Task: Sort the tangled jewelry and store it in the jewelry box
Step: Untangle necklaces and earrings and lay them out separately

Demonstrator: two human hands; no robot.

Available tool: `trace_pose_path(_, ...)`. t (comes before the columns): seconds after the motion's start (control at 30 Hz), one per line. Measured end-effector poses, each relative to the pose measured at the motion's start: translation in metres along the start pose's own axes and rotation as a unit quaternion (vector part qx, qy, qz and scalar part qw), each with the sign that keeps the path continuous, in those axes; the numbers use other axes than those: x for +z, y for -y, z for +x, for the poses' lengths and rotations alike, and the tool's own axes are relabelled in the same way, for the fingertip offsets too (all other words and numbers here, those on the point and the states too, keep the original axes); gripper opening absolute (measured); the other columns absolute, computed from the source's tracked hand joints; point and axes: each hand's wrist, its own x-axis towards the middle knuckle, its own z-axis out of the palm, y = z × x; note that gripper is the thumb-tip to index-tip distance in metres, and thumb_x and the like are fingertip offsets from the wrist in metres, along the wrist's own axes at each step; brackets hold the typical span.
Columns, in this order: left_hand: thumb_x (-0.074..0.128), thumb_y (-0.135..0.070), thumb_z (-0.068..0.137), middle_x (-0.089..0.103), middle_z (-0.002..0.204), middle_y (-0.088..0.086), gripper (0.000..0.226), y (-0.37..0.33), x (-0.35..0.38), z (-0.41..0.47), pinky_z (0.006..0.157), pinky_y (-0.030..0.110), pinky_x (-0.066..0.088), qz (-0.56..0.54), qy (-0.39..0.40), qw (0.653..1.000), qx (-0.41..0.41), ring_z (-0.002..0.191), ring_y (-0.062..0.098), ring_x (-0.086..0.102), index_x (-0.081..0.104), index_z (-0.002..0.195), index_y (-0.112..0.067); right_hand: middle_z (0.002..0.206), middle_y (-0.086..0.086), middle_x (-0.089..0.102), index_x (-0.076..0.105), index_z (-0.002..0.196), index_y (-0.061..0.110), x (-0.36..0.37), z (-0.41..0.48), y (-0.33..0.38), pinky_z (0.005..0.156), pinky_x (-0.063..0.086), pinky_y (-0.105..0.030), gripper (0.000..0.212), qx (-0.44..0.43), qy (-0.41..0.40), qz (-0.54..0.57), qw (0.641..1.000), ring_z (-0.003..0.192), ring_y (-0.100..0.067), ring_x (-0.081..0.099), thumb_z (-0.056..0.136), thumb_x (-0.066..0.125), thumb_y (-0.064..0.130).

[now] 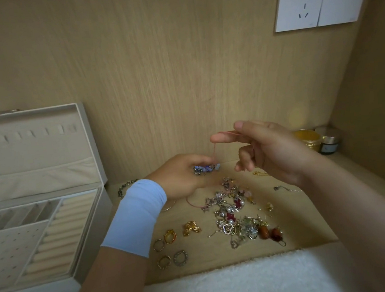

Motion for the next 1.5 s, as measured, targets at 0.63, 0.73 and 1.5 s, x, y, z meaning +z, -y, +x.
trace_pose_path(0.63,0.049,-0.019,0.101,0.058,0.064,0.000,0.020,-0.011,-0.014,-0.009,0.077,0.035,0.050,-0.359,-0.061,0.927,0.086,0.068,0.021,0.060,0.058,0.083,-0.015,0.072,-0.005,0.073,0.070,0.076,0.007,-0.029,0.006,-0.013,0.048,0.037,-0.024,0.037,0.108,-0.175,-0.373,0.905,0.047,-0.014,0.049,0.096,0.058,0.035)
trace_pose_path(0.73,0.048,-0.020,0.103,0.067,0.076,0.003,0.019,-0.022,-0.011,-0.011,0.070,0.039,0.058,-0.360,-0.045,0.928,0.080,0.066,0.021,0.064,0.059,0.088,-0.014,0.071,-0.001,0.068,0.073,0.084,0.011,-0.019,0.004,-0.007,0.059,0.042,-0.026,0.027,0.077,-0.143,-0.474,0.865,0.065,-0.014,0.059,0.095,0.058,0.031)
trace_pose_path(1.5,0.049,-0.006,0.100,0.074,0.086,0.007,0.011,-0.012,-0.008,-0.007,0.064,0.037,0.061,-0.421,-0.016,0.907,0.001,0.074,0.019,0.071,0.060,0.099,-0.006,0.060,0.002,0.052,0.079,0.082,0.022,-0.015,0.011,-0.014,0.057,0.039,-0.030,0.020,-0.009,-0.218,-0.235,0.947,0.053,-0.016,0.043,0.094,0.063,0.023)
